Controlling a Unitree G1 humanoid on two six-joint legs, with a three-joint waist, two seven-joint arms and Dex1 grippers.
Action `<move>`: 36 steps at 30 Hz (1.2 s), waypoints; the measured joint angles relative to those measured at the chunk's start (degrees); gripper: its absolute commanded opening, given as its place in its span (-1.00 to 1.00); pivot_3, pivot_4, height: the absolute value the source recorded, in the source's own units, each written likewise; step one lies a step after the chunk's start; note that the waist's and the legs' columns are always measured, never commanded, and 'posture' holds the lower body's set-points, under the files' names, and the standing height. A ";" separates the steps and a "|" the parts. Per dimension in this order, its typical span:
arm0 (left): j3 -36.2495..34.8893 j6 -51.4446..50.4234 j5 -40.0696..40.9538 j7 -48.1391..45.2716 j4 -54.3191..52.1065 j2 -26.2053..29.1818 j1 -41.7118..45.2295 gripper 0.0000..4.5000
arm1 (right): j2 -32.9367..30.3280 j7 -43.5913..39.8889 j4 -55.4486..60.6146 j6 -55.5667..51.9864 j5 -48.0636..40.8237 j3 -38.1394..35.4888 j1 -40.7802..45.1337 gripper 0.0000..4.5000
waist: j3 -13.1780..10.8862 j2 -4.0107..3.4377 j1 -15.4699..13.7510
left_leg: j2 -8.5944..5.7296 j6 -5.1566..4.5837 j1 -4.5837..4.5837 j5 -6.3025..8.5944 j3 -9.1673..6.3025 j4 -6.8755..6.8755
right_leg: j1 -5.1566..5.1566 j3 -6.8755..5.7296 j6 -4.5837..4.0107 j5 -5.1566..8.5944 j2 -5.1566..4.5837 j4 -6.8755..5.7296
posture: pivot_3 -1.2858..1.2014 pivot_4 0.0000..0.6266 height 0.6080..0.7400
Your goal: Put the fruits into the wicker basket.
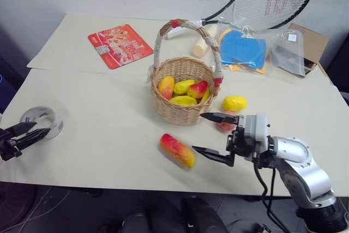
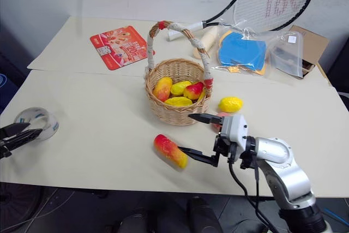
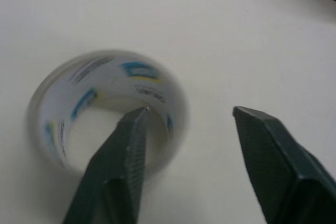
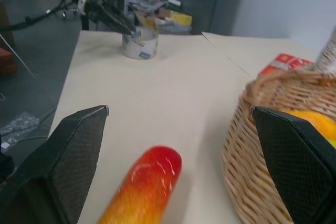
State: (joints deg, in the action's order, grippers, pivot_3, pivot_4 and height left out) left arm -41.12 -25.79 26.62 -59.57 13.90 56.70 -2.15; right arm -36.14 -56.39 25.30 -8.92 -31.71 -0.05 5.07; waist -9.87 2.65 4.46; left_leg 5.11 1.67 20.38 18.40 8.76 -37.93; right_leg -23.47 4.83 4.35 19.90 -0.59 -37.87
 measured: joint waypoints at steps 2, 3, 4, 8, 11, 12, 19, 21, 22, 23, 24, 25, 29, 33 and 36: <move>-0.90 1.48 0.15 -1.48 -0.78 0.41 -0.72 0.49 | -0.71 -1.07 -0.11 0.21 -0.65 -1.78 -1.61 1.00 | 0.00 -0.01 0.17 | 0.07 0.03 0.00 0.02 0.04 0.01 | 0.00 0.00 -0.01 0.01 0.01 0.02 | 0.03 -0.52 1.00; -1.01 2.01 0.78 -3.23 -2.74 0.70 -0.82 0.49 | -1.16 -2.21 -0.15 0.90 -1.49 -3.61 -3.42 1.00 | -0.01 0.00 0.13 | 0.09 0.04 0.01 0.02 0.03 0.00 | 0.00 0.00 -0.01 0.01 0.02 0.03 | 0.03 -0.52 1.00; -1.01 2.38 1.71 -4.96 -5.16 1.02 -0.76 0.49 | -1.70 -3.24 -0.50 1.62 -1.75 -5.16 -4.81 1.00 | -0.01 0.01 0.12 | 0.11 0.04 0.00 0.02 0.01 0.00 | 0.03 -0.01 -0.01 0.01 0.02 0.03 | 0.03 -0.52 1.00; 1.44 3.54 2.94 -10.51 -13.46 5.16 -0.05 0.63 | -3.43 -4.66 -0.39 2.47 -2.11 -8.94 -8.01 1.00 | -0.04 -0.07 0.05 | 0.06 0.04 -0.10 0.02 0.02 -0.02 | 0.13 0.04 -0.01 0.00 0.01 0.01 | 0.03 -0.52 1.00; 6.98 2.01 5.68 -12.57 -19.42 5.28 3.22 0.97 | -4.40 -3.65 1.58 0.19 -3.74 -11.86 -11.76 1.00 | -0.12 -0.22 -0.17 | 0.00 0.04 -0.06 0.02 -0.03 -0.01 | 0.12 0.12 0.00 0.00 0.01 0.01 | 0.03 -0.52 1.00; 10.00 1.23 7.02 -13.06 -22.04 5.01 4.79 0.99 | -5.47 -3.90 2.17 -0.21 -4.28 -13.37 -13.62 1.00 | -0.12 -0.23 -0.34 | 0.00 0.04 -0.06 0.02 -0.06 -0.01 | 0.13 0.15 0.00 0.00 0.02 0.02 | 0.03 -0.52 1.00; 19.86 6.06 8.94 -12.24 -27.80 -6.48 8.62 0.99 | -6.22 -10.06 -6.93 6.88 -0.72 -19.65 -22.89 1.00 | -0.12 -0.24 -0.23 | -0.17 0.05 -0.08 0.03 -0.02 -0.10 | 0.16 0.31 0.06 -0.03 0.14 0.02 | 0.03 -0.52 1.00; 19.61 6.76 8.85 -12.68 -29.56 -5.79 5.69 0.99 | -6.16 -10.83 -7.92 8.97 0.46 -19.69 -23.20 1.00 | -0.12 -0.27 0.53 | -0.12 0.06 -0.14 0.02 -0.01 -0.07 | 0.17 0.40 0.06 -0.03 0.15 0.00 | 0.03 -0.52 1.00; 19.54 7.20 8.66 -13.26 -30.13 -5.31 4.12 0.99 | -6.15 -10.89 -7.70 8.98 0.63 -19.47 -22.98 1.00 | -0.14 -0.32 0.68 | -0.12 0.07 -0.20 0.02 -0.01 -0.05 | 0.20 0.44 0.06 -0.03 0.16 -0.02 | 0.03 -0.52 1.00; 19.14 7.20 8.51 -13.51 -30.73 -4.72 2.25 0.99 | -6.28 -10.27 -6.89 7.60 0.61 -18.38 -21.96 1.00 | -0.14 -0.33 0.92 | -0.06 0.09 -0.23 0.00 -0.01 -0.05 | 0.21 0.45 0.06 -0.03 0.18 -0.04 | 0.03 -0.52 1.00; 18.58 6.87 8.54 -13.55 -31.09 -4.45 0.46 0.99 | -6.49 -8.41 -4.61 3.89 0.06 -15.91 -19.44 1.00 | -0.15 -0.33 1.38 | 0.21 0.14 -0.24 -0.03 -0.02 -0.05 | 0.21 0.46 0.06 -0.03 0.19 -0.09 | 0.03 -0.52 1.00; 18.44 6.25 8.80 -13.55 -31.33 -4.38 -0.26 0.99 | -6.51 -5.97 -0.99 -0.58 -1.07 -12.63 -15.73 1.00 | -0.16 -0.35 1.65 | 0.22 0.16 -0.21 -0.07 -0.07 -0.09 | 0.19 0.43 0.05 -0.04 0.18 -0.15 | 0.03 -0.52 1.00; 17.04 4.60 9.76 -13.31 -32.52 -3.66 -1.38 0.99 | -6.67 6.68 7.82 -23.59 -6.96 -2.21 0.75 1.00 | -0.16 -0.35 1.64 | 0.17 0.20 -0.08 -0.10 -0.26 -0.02 | 0.06 0.32 -0.07 -0.06 0.13 -0.13 | 0.03 -0.52 1.00; 16.78 3.68 10.14 -13.06 -34.18 -3.66 -3.04 0.99 | -4.93 10.08 5.56 -37.39 -5.51 11.23 15.73 1.00 | -0.16 -0.34 1.00 | 0.19 0.20 0.12 -0.05 -0.26 -0.02 | -0.14 0.24 -0.17 0.02 0.15 -0.03 | 0.03 -0.52 1.00; 16.85 3.11 10.27 -12.67 -36.06 -3.73 -3.94 0.99 | -3.73 11.88 0.81 -42.73 -0.50 19.62 20.37 1.00 | -0.16 -0.33 0.41 | 0.19 0.16 0.31 0.01 -0.24 -0.02 | -0.29 0.22 -0.21 0.05 0.13 0.03 | 0.03 -0.52 1.00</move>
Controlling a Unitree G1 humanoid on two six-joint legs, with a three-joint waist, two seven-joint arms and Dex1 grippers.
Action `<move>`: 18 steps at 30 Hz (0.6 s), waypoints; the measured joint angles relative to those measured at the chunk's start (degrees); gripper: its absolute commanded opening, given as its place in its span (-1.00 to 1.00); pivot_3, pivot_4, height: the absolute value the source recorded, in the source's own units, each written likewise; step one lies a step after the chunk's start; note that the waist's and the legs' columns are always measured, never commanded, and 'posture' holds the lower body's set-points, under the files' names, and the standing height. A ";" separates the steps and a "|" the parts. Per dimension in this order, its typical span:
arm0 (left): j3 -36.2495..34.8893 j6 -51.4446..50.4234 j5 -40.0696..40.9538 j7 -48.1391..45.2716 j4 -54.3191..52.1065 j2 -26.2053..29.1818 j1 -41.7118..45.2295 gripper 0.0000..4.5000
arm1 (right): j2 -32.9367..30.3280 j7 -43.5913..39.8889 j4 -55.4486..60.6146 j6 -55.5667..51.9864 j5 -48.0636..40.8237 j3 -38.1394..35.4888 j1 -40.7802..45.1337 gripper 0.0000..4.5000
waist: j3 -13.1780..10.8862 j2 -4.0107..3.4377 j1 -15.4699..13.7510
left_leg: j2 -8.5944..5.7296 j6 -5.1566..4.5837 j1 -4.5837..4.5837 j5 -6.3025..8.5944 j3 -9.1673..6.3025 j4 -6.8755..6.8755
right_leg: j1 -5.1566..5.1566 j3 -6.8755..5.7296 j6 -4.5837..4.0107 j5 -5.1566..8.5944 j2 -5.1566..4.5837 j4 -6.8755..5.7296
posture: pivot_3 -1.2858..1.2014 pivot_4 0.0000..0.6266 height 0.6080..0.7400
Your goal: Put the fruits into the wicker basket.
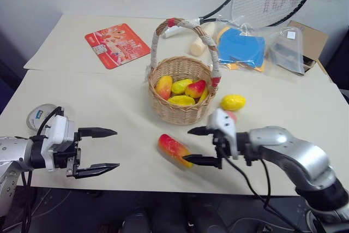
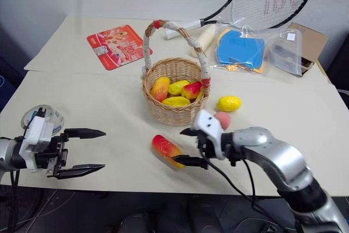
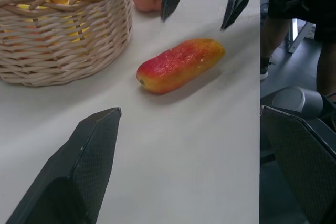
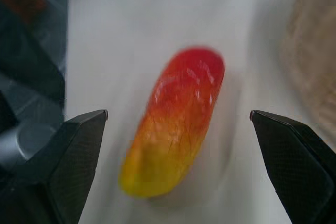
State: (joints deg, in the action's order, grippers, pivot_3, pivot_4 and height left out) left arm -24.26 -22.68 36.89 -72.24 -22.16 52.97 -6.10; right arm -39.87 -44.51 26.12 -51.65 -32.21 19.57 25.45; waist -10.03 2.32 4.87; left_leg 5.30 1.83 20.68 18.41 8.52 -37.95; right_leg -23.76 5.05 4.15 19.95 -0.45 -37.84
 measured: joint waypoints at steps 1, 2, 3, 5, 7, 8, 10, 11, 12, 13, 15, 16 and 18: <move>0.04 -0.26 0.11 0.16 -0.29 -0.02 -0.18 0.99 | 0.49 0.41 -1.09 -0.39 0.97 1.40 0.52 1.00 | 0.00 -0.01 -0.07 | 0.00 -0.01 0.02 0.01 0.04 0.00 | -0.03 0.01 0.00 0.00 0.00 0.00 | 0.03 -0.52 1.00; -0.03 -0.59 0.34 0.38 -0.60 -0.05 -0.49 0.99 | 1.13 0.91 -2.21 -0.89 2.25 2.91 1.10 1.00 | 0.00 -0.01 -0.06 | -0.01 -0.01 0.10 0.01 0.05 -0.01 | -0.09 0.01 0.01 0.00 -0.01 0.00 | 0.03 -0.52 1.00; -0.45 -0.89 0.56 0.75 -1.29 -0.13 -1.48 0.99 | 2.29 1.62 -3.51 -0.85 3.97 4.09 1.98 1.00 | 0.00 0.00 -0.01 | 0.00 -0.01 0.30 0.01 0.05 -0.10 | -0.23 0.00 0.02 0.00 0.00 -0.01 | 0.03 -0.52 1.00; -0.51 -1.16 1.01 1.19 -2.30 -0.46 -2.23 0.99 | 3.78 2.49 -4.37 -0.81 5.89 5.27 3.59 1.00 | 0.01 0.02 0.15 | 0.05 0.00 0.42 0.00 0.16 -0.20 | -0.40 -0.01 0.09 -0.04 0.00 -0.09 | 0.03 -0.52 1.00; -0.80 -1.23 1.19 1.76 -3.10 -0.79 -3.67 1.00 | 5.06 2.84 -4.95 -0.96 7.55 6.21 4.37 0.92 | 0.03 0.04 0.41 | 0.07 0.06 0.37 -0.07 0.19 -0.21 | -0.42 0.00 0.11 -0.05 0.02 -0.22 | 0.03 -0.52 1.00; -0.95 -1.37 1.20 2.12 -3.39 -1.03 -3.95 1.00 | 5.36 2.80 -5.16 -0.96 7.86 6.43 4.59 0.82 | 0.03 0.05 0.45 | 0.06 0.08 0.36 -0.14 0.16 -0.21 | -0.43 -0.02 0.10 -0.05 0.03 -0.29 | 0.03 -0.52 1.00; -1.40 -1.57 1.27 2.78 -4.11 -1.24 -4.05 1.00 | 6.28 2.64 -6.16 -0.31 8.92 6.40 4.60 0.58 | 0.07 0.11 0.45 | 0.05 0.13 0.32 -0.21 0.11 -0.21 | -0.43 -0.05 0.08 -0.06 0.05 -0.40 | 0.03 -0.52 1.00; -1.61 -1.58 1.33 3.04 -4.22 -1.25 -4.03 1.00 | 6.66 2.17 -6.68 0.61 9.33 6.52 4.50 0.45 | 0.07 0.11 0.45 | 0.01 0.14 0.30 -0.23 0.11 -0.20 | -0.43 -0.04 0.07 -0.06 0.05 -0.45 | 0.03 -0.52 1.00; -1.65 -1.58 1.36 3.45 -4.22 -1.31 -3.97 1.00 | 6.93 1.21 -7.33 1.99 9.55 6.62 4.19 0.27 | 0.06 0.10 0.44 | -0.07 0.14 0.31 -0.24 0.11 -0.20 | -0.44 -0.05 0.06 -0.06 0.05 -0.47 | 0.03 -0.52 1.00; -1.65 -1.62 1.42 3.91 -4.22 -1.56 -3.93 1.00 | 7.02 -0.17 -8.00 3.69 9.57 6.67 3.75 0.12 | 0.06 0.09 0.40 | -0.17 0.14 0.34 -0.23 0.10 -0.18 | -0.47 -0.06 0.06 -0.06 0.05 -0.47 | 0.03 -0.52 1.00; -1.71 -1.71 1.88 4.57 -4.23 -2.31 -3.80 1.00 | 6.49 -3.61 -8.36 6.49 9.24 6.54 2.87 -0.15 | 0.06 0.09 0.26 | -0.19 0.12 0.43 -0.22 0.11 -0.16 | -0.55 -0.06 0.06 -0.06 0.04 -0.44 | 0.03 -0.52 1.00; -1.76 -1.90 2.38 5.23 -4.24 -2.81 -3.62 1.00 | 6.14 -6.38 -8.41 8.54 8.30 5.74 2.36 -0.21 | 0.05 0.09 0.15 | -0.18 0.10 0.49 -0.21 0.11 -0.16 | -0.59 -0.05 0.07 -0.06 0.03 -0.43 | 0.03 -0.52 1.00; -2.28 -2.66 3.79 6.67 -4.28 -3.71 -3.28 1.00 | 5.83 -11.18 -8.43 12.39 5.75 2.34 2.09 -0.22 | 0.05 0.08 0.09 | -0.11 0.07 0.52 -0.19 0.11 -0.17 | -0.59 -0.05 0.10 -0.07 0.00 -0.38 | 0.03 -0.52 1.00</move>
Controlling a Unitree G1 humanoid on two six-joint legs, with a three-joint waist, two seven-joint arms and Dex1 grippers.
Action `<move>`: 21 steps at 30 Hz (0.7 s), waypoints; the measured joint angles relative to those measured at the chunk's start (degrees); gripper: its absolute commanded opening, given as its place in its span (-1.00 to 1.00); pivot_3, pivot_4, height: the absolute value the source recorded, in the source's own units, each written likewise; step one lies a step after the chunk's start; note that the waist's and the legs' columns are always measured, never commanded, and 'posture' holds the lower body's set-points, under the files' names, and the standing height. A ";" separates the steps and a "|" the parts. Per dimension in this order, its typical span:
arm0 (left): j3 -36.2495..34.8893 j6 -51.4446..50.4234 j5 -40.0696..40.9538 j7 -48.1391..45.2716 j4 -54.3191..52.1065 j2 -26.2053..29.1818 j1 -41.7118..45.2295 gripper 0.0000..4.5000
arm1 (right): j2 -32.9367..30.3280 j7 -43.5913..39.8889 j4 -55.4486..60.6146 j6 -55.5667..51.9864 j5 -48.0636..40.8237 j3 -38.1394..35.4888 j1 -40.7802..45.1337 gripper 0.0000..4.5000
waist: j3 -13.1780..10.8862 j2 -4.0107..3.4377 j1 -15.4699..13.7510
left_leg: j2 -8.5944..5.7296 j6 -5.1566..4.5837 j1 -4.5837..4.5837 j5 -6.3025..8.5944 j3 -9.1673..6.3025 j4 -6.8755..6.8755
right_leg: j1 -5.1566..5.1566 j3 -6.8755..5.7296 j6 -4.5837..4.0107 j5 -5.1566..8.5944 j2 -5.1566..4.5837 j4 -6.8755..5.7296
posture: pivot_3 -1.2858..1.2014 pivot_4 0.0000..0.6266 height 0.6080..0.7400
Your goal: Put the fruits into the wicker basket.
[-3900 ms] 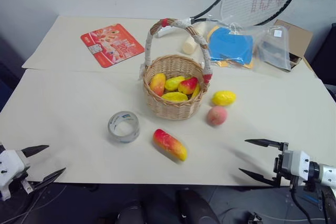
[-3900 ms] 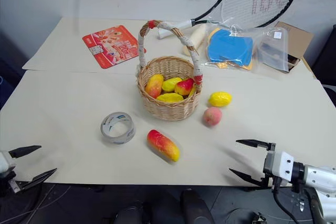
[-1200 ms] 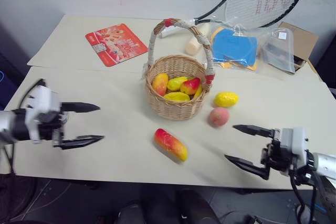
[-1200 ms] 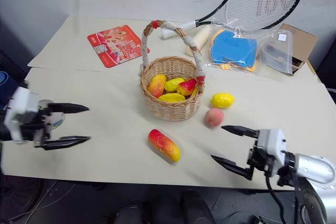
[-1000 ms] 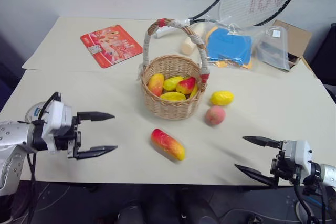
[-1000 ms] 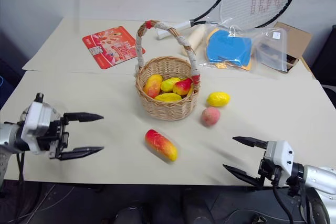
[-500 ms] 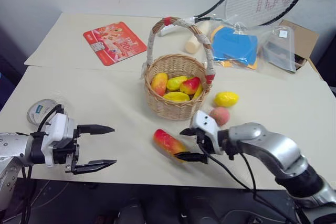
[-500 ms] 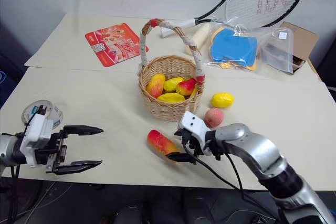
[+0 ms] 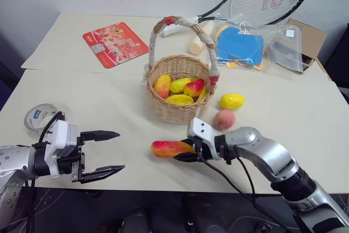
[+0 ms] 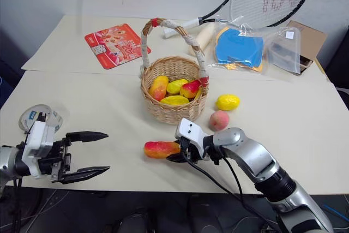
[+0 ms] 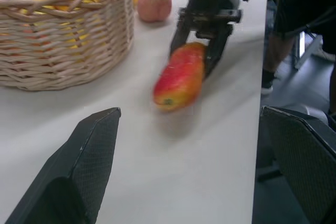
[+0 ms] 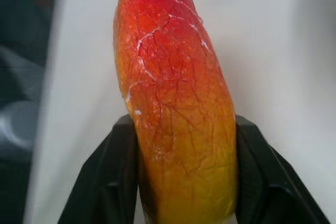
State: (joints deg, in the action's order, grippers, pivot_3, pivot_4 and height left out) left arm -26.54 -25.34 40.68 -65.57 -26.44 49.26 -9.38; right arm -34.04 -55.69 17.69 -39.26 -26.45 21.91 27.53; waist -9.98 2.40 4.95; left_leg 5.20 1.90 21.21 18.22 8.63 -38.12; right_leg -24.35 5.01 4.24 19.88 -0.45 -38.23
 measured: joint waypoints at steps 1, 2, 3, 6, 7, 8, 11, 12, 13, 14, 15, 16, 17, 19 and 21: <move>-0.45 -0.35 0.72 0.81 -0.07 -0.52 0.17 1.00 | -0.03 -1.23 -0.01 1.46 -0.88 -2.40 0.32 -0.22 | 0.00 0.00 0.01 | 0.08 -0.01 -0.01 0.01 0.00 -0.02 | 0.02 0.00 0.02 -0.01 -0.01 0.01 | 0.03 -0.52 1.00; -0.79 -0.66 1.32 1.55 -0.15 -0.99 0.24 1.00 | -0.01 -1.50 -0.02 1.59 -1.84 -4.45 0.95 -0.22 | 0.00 0.00 0.02 | 0.09 -0.01 -0.01 0.01 0.00 -0.04 | 0.02 0.01 0.04 -0.02 -0.01 0.00 | 0.03 -0.52 1.00; -1.35 -1.21 2.27 2.76 -0.33 -1.78 0.25 1.00 | 0.14 -1.13 -0.22 -0.31 -4.17 -7.07 2.73 -0.22 | -0.01 -0.02 0.12 | 0.10 -0.02 -0.02 0.00 0.03 -0.07 | 0.02 0.02 0.05 -0.03 -0.01 -0.04 | 0.03 -0.52 1.00; -2.07 -2.17 4.08 5.92 -0.96 -3.46 0.69 1.00 | 2.10 2.94 -0.22 -5.60 -8.30 -13.99 9.99 -0.22 | -0.02 -0.03 0.26 | 0.14 0.02 -0.07 -0.04 0.00 -0.07 | 0.02 0.04 0.05 -0.03 0.01 -0.16 | 0.03 -0.52 1.00; -2.14 -2.31 4.42 6.94 -1.29 -4.01 1.00 1.00 | 3.60 5.95 -0.38 -6.95 -8.24 -15.45 12.38 -0.22 | -0.02 -0.03 0.34 | 0.16 0.06 -0.07 -0.05 -0.03 -0.07 | 0.01 0.03 0.03 -0.02 0.03 -0.19 | 0.03 -0.52 1.00; -2.14 -2.40 4.70 7.94 -1.73 -4.47 1.41 1.00 | 5.08 8.95 -0.91 -7.54 -7.75 -16.27 14.43 -0.22 | -0.02 -0.03 0.37 | 0.17 0.09 -0.06 -0.07 -0.05 -0.05 | -0.02 0.02 0.00 -0.01 0.03 -0.22 | 0.03 -0.52 1.00; -2.08 -2.43 5.22 10.00 -2.31 -5.39 2.26 1.00 | 8.03 16.12 -4.09 -5.57 -2.65 -16.16 17.27 -0.22 | -0.01 -0.03 0.47 | 0.14 0.11 -0.04 -0.08 -0.03 0.03 | -0.06 0.03 -0.02 0.01 0.02 -0.17 | 0.03 -0.52 1.00; -1.95 -2.43 5.21 10.56 -2.29 -5.71 2.23 1.00 | 8.86 18.01 -5.57 -4.52 -0.74 -15.75 17.29 -0.22 | -0.01 -0.03 0.56 | 0.14 0.11 -0.01 -0.08 -0.02 0.03 | -0.06 0.02 -0.02 0.01 0.02 -0.12 | 0.03 -0.52 1.00; -1.50 -2.43 5.21 10.99 -2.30 -5.93 2.23 1.00 | 9.64 19.75 -7.33 -3.53 1.68 -14.92 17.28 -0.06 | -0.02 -0.03 0.66 | 0.12 0.10 0.02 -0.08 0.01 0.03 | -0.07 0.04 -0.02 0.01 0.00 -0.10 | 0.03 -0.52 1.00; -1.33 -2.42 5.20 11.16 -2.30 -6.08 2.23 1.00 | 9.75 20.30 -8.10 -3.09 2.99 -14.02 17.27 0.10 | -0.02 -0.04 0.70 | 0.10 0.09 0.04 -0.07 0.04 0.03 | -0.11 0.04 -0.01 0.01 -0.01 -0.10 | 0.03 -0.52 1.00; -1.19 -2.40 5.20 11.37 -2.30 -6.18 2.24 1.00 | 10.06 20.84 -8.72 -2.50 4.25 -13.13 17.23 0.20 | -0.02 -0.04 0.80 | 0.11 0.09 0.05 -0.07 0.05 0.03 | -0.11 0.05 -0.01 0.01 -0.01 -0.10 | 0.03 -0.52 1.00; -0.96 -2.38 5.20 11.66 -2.31 -6.23 2.29 1.00 | 10.68 21.24 -8.89 -2.11 5.08 -12.67 17.20 0.35 | -0.03 -0.05 0.91 | 0.12 0.09 0.06 -0.07 0.05 0.03 | -0.12 0.05 -0.01 0.00 -0.01 -0.10 | 0.03 -0.52 1.00; -0.79 -2.38 5.20 11.78 -2.31 -6.24 2.35 1.00 | 11.10 21.36 -8.87 -2.00 5.25 -12.32 17.20 0.48 | -0.03 -0.05 0.99 | 0.13 0.09 0.06 -0.07 0.04 0.04 | -0.13 0.04 -0.01 0.00 0.00 -0.11 | 0.03 -0.52 1.00; -0.33 -2.33 5.21 11.93 -2.30 -6.24 2.78 1.00 | 11.67 21.45 -8.84 -1.11 6.35 -11.32 17.18 0.77 | -0.03 -0.05 1.28 | 0.15 0.12 0.05 -0.09 0.04 0.03 | -0.13 0.03 -0.01 0.00 0.02 -0.15 | 0.03 -0.52 1.00; -0.33 -2.24 5.21 12.12 -2.30 -6.24 3.20 1.00 | 11.69 21.56 -8.80 0.59 7.58 -11.03 17.01 0.99 | -0.03 -0.05 1.42 | 0.14 0.13 0.03 -0.10 0.04 0.02 | -0.13 0.04 -0.01 0.00 0.02 -0.19 | 0.03 -0.52 1.00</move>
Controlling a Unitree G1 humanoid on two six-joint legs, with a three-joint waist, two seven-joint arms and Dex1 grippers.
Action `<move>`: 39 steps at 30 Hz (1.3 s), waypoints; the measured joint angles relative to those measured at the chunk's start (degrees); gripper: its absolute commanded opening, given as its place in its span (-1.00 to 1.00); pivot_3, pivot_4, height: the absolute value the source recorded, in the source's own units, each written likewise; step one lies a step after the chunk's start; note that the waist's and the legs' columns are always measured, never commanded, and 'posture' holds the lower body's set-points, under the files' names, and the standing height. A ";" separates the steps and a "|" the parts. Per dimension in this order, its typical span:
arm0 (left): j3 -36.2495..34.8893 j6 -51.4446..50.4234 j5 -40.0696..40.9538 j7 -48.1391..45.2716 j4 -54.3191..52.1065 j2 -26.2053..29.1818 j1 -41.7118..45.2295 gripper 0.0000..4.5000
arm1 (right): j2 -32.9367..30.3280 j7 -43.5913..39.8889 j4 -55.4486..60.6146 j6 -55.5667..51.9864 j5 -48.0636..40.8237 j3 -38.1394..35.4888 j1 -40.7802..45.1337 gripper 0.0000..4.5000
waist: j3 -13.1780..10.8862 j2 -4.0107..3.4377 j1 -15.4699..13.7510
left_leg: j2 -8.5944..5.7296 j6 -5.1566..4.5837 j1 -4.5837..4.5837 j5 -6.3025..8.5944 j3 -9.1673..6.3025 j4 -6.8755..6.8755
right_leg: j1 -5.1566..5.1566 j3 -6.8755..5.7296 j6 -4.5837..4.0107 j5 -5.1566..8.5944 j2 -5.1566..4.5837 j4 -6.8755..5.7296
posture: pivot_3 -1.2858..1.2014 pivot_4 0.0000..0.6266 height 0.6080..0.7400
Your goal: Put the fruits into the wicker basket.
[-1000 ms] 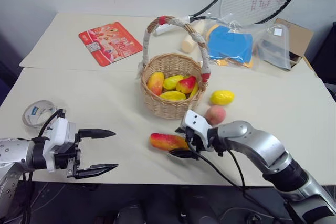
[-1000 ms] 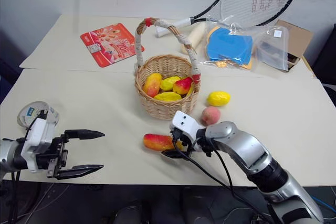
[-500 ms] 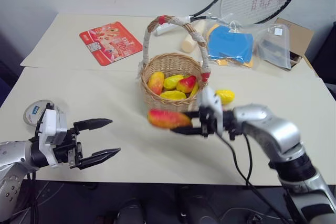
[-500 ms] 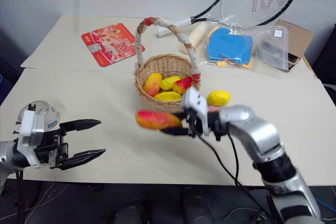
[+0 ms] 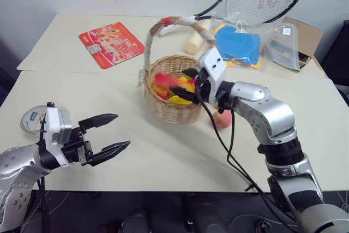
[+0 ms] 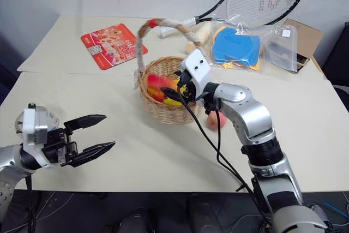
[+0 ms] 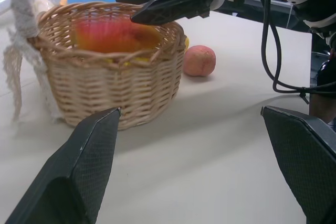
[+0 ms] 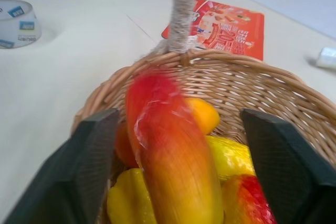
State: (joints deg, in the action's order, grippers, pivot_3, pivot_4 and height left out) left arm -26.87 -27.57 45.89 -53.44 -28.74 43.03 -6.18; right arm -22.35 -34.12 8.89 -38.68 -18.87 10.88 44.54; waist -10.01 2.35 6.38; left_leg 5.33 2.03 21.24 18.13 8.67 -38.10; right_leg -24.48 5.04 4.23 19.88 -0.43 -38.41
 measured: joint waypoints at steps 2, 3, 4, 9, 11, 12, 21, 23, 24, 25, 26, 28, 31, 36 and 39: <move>0.04 0.08 0.01 0.07 0.00 0.00 0.22 1.00 | -0.04 -0.39 0.30 3.05 0.57 -0.58 -0.87 0.99 | 0.00 0.00 0.08 | 0.00 0.00 -0.01 0.00 0.00 0.01 | 0.00 0.00 0.00 0.00 0.02 0.00 | 0.03 -0.52 1.00; 0.13 0.13 0.01 0.07 0.04 0.00 0.29 1.00 | -0.17 -1.92 1.15 5.24 -0.15 -1.94 -2.43 0.99 | 0.00 0.00 0.01 | 0.00 0.01 -0.01 0.00 -0.02 0.04 | 0.01 -0.02 0.00 0.00 0.02 0.03 | 0.03 -0.52 1.00; 0.23 0.20 0.00 0.03 0.05 0.00 0.33 1.00 | -0.60 -4.29 2.38 7.11 -1.67 -3.34 -4.17 0.99 | 0.00 0.00 -0.05 | 0.00 0.01 0.00 0.00 -0.03 0.08 | 0.01 -0.03 0.00 0.00 0.02 0.08 | 0.03 -0.52 1.00; 1.12 0.82 -0.07 -0.44 0.33 -0.04 0.92 1.00 | -14.99 -27.90 13.28 9.51 -17.47 -12.10 -22.92 0.99 | -0.02 -0.03 -1.67 | -0.04 -0.19 0.01 0.18 -0.18 0.09 | 0.34 -0.15 0.09 -0.03 -0.06 0.58 | 0.03 -0.52 1.00; 1.21 0.75 -0.07 -0.43 0.52 0.01 1.07 1.00 | -16.84 -31.00 13.08 12.77 -16.43 -13.63 -28.03 0.99 | -0.02 -0.03 -1.66 | -0.04 -0.23 -0.16 0.20 -0.20 0.05 | 0.57 -0.16 0.14 -0.06 -0.05 0.68 | 0.03 -0.52 1.00; 1.28 0.70 -0.08 -0.42 0.64 0.07 1.10 1.00 | -17.59 -32.63 12.37 16.04 -15.38 -14.93 -31.90 0.99 | -0.02 -0.03 -1.65 | -0.10 -0.25 -0.29 0.21 -0.22 0.01 | 0.73 -0.16 0.18 -0.08 -0.06 0.71 | 0.03 -0.52 1.00; 5.84 2.36 -4.15 -3.57 2.61 1.66 1.34 1.00 | -16.94 -34.46 -17.93 46.62 -6.26 -34.00 -52.49 0.99 | -0.11 -0.09 -1.63 | -0.47 -0.38 -1.48 0.28 -0.18 0.26 | 1.99 -0.04 0.16 -0.07 -0.12 1.03 | 0.03 -0.52 1.00; 6.42 2.36 -4.35 -4.23 2.60 2.27 1.82 1.00 | -16.95 -34.14 -21.93 50.90 -4.94 -35.82 -54.69 0.99 | -0.11 -0.11 -1.45 | -0.44 -0.36 -1.59 0.28 -0.10 0.34 | 2.03 0.02 0.15 -0.07 -0.11 1.02 | 0.03 -0.52 1.00; 6.65 2.33 -4.35 -4.40 2.58 2.49 2.11 1.00 | -16.95 -33.96 -23.57 52.29 -4.55 -36.31 -55.31 0.99 | -0.11 -0.11 -1.35 | -0.44 -0.35 -1.71 0.28 -0.06 0.42 | 2.08 0.07 0.15 -0.06 -0.10 1.02 | 0.03 -0.52 1.00; 6.70 2.28 -4.35 -4.56 2.59 2.57 2.34 1.00 | -16.95 -33.87 -24.39 53.07 -4.38 -36.37 -55.51 0.99 | -0.12 -0.11 -1.16 | -0.43 -0.34 -1.83 0.27 -0.01 0.49 | 2.12 0.12 0.14 -0.06 -0.10 1.02 | 0.03 -0.52 1.00; 6.81 2.27 -4.35 -4.78 2.58 2.61 2.63 1.00 | -16.82 -33.72 -24.69 53.67 -4.34 -36.32 -55.45 0.99 | -0.12 -0.12 -0.95 | -0.43 -0.32 -1.94 0.26 0.04 0.58 | 2.16 0.17 0.14 -0.06 -0.10 1.02 | 0.03 -0.52 1.00; 7.44 2.30 -4.46 -4.83 2.54 2.59 3.04 1.00 | -15.14 -32.81 -23.24 53.60 -4.76 -35.64 -54.06 0.99 | -0.12 -0.12 -0.57 | -0.34 -0.23 -2.06 0.20 0.04 0.74 | 2.20 0.18 0.14 -0.06 -0.10 1.01 | 0.03 -0.52 1.00; 8.68 2.65 -4.91 -4.85 2.48 2.16 3.30 1.00 | -12.17 -30.48 -16.74 49.90 -5.55 -30.30 -49.67 0.99 | -0.15 -0.18 0.02 | -0.15 -0.14 -2.05 0.15 0.04 0.83 | 2.14 0.17 0.15 -0.07 -0.07 0.97 | 0.03 -0.52 1.00; 9.24 2.96 -5.40 -4.87 2.44 2.06 3.52 1.00 | -11.16 -23.66 -10.24 39.54 -5.59 -24.35 -40.44 0.99 | -0.24 -0.33 -0.39 | -0.15 -0.12 -1.90 0.15 -0.02 0.86 | 2.00 0.10 0.11 -0.04 -0.08 1.01 | 0.03 -0.52 1.00; 9.33 3.25 -5.48 -4.83 2.37 2.01 3.48 1.00 | -11.14 -18.59 -9.25 34.14 -2.86 -20.59 -34.98 0.99 | -0.24 -0.33 -0.82 | -0.16 -0.11 -1.87 0.16 -0.02 0.87 | 1.97 0.09 0.06 -0.01 -0.09 1.03 | 0.03 -0.52 1.00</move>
State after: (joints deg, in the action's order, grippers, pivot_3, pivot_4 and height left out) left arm -17.54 -24.32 40.41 -58.27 -26.36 45.04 -2.70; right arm -33.49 -52.71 -0.37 -4.53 -21.74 -9.71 9.56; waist -10.25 2.02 5.56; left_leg 5.18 1.92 19.37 18.28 8.65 -37.22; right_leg -22.51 5.13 4.30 19.87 -0.52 -37.38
